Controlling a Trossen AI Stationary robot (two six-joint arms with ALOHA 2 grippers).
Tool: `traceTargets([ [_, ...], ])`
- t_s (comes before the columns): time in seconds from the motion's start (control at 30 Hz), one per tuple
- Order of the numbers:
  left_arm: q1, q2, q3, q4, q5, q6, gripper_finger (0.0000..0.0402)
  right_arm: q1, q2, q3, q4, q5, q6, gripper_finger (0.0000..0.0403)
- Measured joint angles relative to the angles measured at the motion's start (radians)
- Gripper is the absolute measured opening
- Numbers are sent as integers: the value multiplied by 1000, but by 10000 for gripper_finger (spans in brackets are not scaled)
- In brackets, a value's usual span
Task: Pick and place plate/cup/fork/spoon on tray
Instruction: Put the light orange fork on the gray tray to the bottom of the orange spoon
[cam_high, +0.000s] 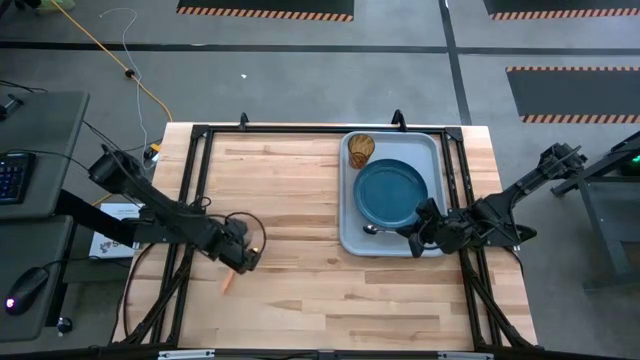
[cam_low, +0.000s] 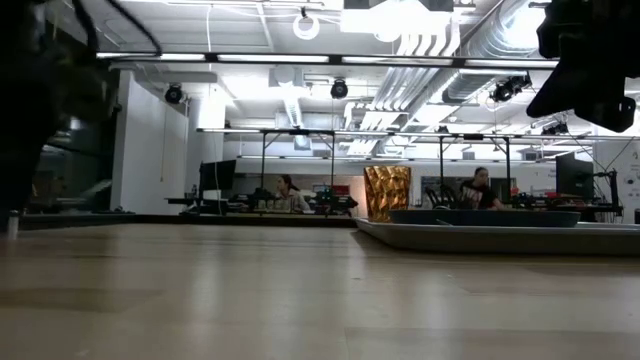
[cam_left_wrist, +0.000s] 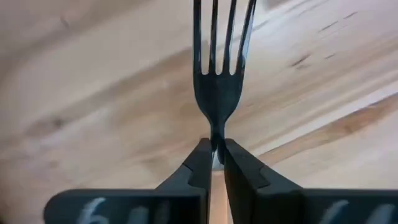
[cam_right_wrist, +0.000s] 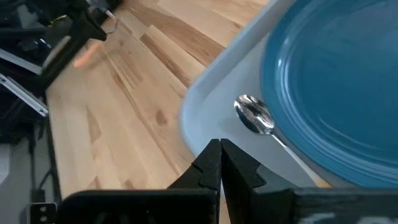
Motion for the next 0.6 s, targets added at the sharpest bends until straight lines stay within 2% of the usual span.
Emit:
traceTargets([
  [0.13,33,-2,117,-59,-74,117,9,0,0,0,72,24,-2,0],
  [0.43,179,25,378,-80,-214,476,9,-11,8,0,411,93,-82,3],
  [0.6,269,136,528,-69,-230,673,9,-56,81,0,603,91,-128,48],
])
